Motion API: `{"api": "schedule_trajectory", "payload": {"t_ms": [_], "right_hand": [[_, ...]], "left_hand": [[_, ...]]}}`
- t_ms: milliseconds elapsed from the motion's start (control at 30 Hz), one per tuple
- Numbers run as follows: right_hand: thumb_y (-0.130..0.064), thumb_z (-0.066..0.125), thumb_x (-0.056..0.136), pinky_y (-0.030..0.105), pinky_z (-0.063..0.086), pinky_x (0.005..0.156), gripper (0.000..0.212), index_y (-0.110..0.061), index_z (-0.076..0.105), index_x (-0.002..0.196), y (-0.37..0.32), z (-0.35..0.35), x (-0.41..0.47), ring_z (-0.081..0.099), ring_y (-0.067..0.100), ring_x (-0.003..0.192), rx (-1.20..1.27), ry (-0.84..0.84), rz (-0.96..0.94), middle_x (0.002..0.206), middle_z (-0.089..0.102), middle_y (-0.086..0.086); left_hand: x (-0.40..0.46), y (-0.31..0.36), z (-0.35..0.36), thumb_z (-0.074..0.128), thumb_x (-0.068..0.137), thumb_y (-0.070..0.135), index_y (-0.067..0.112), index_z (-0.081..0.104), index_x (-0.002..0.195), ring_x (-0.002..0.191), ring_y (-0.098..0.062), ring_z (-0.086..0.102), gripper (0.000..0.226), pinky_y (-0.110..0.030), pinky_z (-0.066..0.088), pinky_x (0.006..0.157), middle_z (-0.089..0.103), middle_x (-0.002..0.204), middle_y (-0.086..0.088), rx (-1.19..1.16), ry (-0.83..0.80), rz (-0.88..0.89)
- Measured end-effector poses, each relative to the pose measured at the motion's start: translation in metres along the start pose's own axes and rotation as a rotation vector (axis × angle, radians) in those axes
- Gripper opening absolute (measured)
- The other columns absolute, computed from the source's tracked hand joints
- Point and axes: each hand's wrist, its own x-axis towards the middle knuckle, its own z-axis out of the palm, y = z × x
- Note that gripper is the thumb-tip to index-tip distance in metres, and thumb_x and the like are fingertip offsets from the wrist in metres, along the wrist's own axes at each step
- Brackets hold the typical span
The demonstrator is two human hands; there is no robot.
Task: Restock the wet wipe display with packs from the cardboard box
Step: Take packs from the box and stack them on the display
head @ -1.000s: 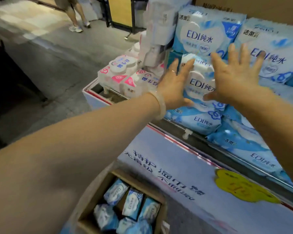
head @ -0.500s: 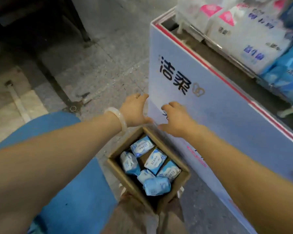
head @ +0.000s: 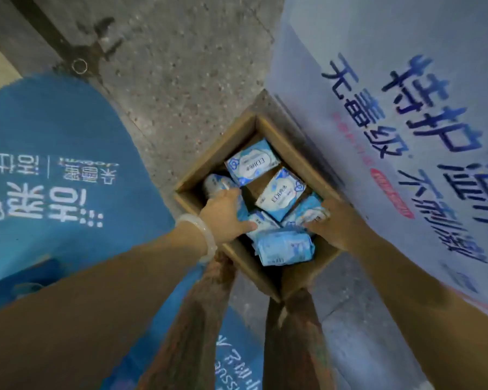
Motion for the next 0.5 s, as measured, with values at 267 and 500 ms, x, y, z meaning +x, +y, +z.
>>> {"api": "schedule_trajectory", "payload": {"t_ms": [267, 500], "right_hand": [[-0.045, 0.066, 0.083, 0.029, 0.041, 0.086, 0.063, -0.01, 0.048, 0.132, 0.095, 0.098, 0.109, 0.054, 0.027, 0.119, 0.193, -0.193, 0.181, 0.129, 0.058, 0.009], [-0.034, 0.091, 0.054, 0.043, 0.033, 0.114, 0.136, -0.026, -0.004, 0.15, 0.125, 0.158, 0.164, 0.026, 0.026, 0.139, -0.048, -0.558, 0.007, 0.151, 0.014, 0.006]], "left_hand": [[0.104, -0.051, 0.145, 0.077, 0.07, 0.048, 0.01, 0.018, 0.149, 0.14, -0.027, 0.032, 0.106, -0.035, 0.031, 0.113, 0.029, 0.152, -0.01, -0.27, -0.178, -0.275], [0.161, -0.077, 0.214, 0.088, 0.06, 0.023, 0.034, -0.016, 0.147, 0.147, -0.035, 0.008, 0.136, -0.05, 0.026, 0.116, -0.013, 0.159, -0.009, 0.057, -0.431, -0.136]]}}
